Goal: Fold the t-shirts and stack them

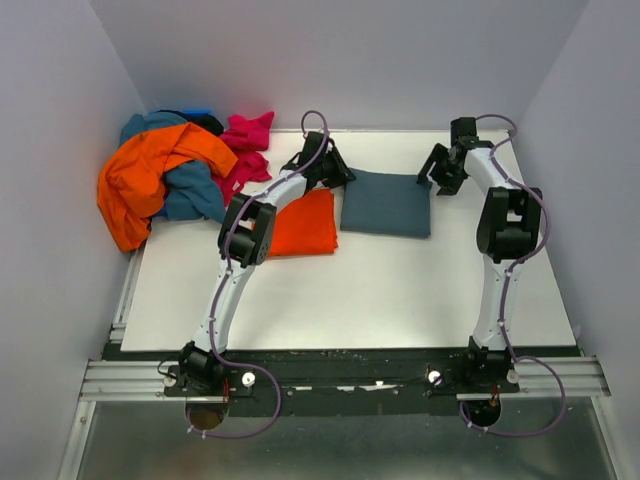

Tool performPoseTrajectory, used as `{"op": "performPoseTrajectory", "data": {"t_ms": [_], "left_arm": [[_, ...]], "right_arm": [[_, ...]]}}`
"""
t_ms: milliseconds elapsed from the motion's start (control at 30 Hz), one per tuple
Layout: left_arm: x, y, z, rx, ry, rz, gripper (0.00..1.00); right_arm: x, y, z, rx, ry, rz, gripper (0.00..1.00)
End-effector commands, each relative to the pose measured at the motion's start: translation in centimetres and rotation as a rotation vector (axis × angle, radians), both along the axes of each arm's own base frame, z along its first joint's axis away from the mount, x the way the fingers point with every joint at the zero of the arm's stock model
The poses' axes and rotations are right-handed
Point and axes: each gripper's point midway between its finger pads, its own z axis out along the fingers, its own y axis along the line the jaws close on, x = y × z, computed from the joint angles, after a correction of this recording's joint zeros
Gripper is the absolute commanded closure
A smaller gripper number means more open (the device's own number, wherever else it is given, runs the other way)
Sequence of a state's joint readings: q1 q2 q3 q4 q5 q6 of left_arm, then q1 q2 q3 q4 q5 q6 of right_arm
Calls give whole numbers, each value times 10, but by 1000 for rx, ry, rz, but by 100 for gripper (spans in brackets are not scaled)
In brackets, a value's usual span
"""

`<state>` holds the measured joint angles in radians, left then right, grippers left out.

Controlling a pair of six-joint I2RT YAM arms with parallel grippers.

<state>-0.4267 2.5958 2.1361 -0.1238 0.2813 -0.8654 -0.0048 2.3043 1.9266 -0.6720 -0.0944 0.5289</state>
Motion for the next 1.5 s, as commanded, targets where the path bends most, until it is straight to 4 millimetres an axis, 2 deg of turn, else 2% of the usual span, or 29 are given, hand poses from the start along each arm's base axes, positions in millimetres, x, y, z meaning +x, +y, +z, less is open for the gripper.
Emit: {"op": "performPoseTrajectory", "data": {"t_ms": [0, 100, 433, 467, 533, 667, 700, 767, 867, 933, 967, 1067, 1167, 1200, 1333, 1467], "left_arm": [[-6, 0, -9, 11, 19, -20, 64], [-9, 0, -11, 16, 22, -30, 64], [-6, 4, -7, 4, 14, -31, 64], [-5, 5, -8, 5, 16, -29, 64], [-4, 5, -8, 0, 15, -29, 64], [-1, 5, -9, -14, 17, -28, 65], [0, 4, -9, -16, 14, -29, 67], [1, 3, -10, -25, 17, -31, 71], [0, 1, -10, -39, 20, -34, 74], [1, -2, -10, -59, 16, -42, 76], [1, -2, -14, -71, 23, -39, 80], [4, 1, -14, -91, 20, -24, 100], [6, 5, -6, -88, -4, -19, 100], [9, 5, 3, -94, -35, -20, 100], [14, 6, 35, -101, -128, -53, 100], [8, 6, 71, -130, -213, -88, 100]], "right_arm": [[3, 3, -4, -15, -1, 65, 25], [5, 1, -16, -9, 42, 40, 30], [9, 3, -21, 8, 76, 26, 36], [9, 3, -22, 8, 78, 24, 39], [11, 6, -23, 25, 76, 28, 51], [13, 14, -23, 63, 78, 48, 58], [12, 19, -24, 95, 74, 56, 66], [12, 27, -26, 142, 73, 63, 90], [10, 27, -28, 143, 76, 56, 98], [9, 25, -27, 134, 58, 49, 99], [9, 25, -26, 134, 49, 50, 99], [10, 26, -20, 132, 24, 63, 99], [15, 26, -5, 121, -17, 91, 100], [17, 26, 1, 117, -37, 99, 99], [25, 20, 42, 67, -140, 130, 99], [17, 21, 87, 50, -246, 164, 99]]}}
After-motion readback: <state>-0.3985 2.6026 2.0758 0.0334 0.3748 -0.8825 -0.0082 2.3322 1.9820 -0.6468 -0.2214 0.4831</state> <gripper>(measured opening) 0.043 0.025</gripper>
